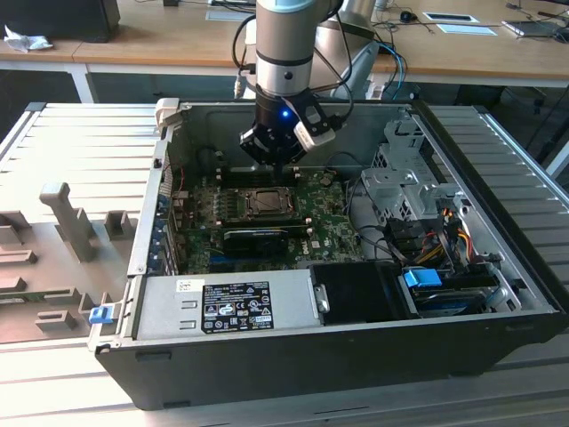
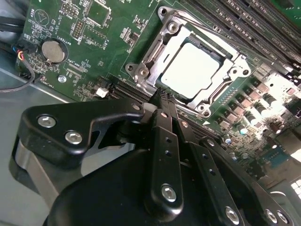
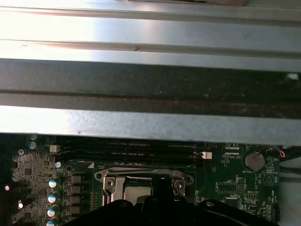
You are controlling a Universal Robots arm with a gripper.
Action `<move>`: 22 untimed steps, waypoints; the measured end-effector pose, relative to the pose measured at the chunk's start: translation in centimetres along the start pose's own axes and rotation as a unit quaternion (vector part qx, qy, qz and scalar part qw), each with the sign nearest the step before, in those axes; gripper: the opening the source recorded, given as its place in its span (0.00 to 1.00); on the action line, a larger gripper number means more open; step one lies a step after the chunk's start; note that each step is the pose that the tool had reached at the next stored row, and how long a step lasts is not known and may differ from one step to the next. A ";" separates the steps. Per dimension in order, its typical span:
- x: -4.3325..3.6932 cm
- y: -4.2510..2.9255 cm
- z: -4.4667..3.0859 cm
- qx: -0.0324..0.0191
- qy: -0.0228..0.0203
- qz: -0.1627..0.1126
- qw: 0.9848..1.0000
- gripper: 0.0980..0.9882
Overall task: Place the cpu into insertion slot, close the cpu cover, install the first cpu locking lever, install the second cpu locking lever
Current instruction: 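Install the second cpu locking lever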
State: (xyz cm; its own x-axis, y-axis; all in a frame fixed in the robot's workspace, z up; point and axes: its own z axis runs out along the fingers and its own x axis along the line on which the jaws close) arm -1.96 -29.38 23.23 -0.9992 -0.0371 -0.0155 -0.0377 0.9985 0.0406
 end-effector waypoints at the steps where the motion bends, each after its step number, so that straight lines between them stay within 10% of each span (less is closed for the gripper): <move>1: 0.00 -0.05 0.00 0.000 0.000 0.000 1.000 0.01; 17: 0.03 -0.63 -0.04 0.000 0.000 0.000 1.000 0.01; 22: 0.01 -0.61 -1.24 0.000 0.000 0.000 1.000 0.01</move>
State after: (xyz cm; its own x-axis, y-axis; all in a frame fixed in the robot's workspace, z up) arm -1.96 -30.04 24.45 -0.9992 -0.0370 -0.0155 -0.0376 0.9985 0.0406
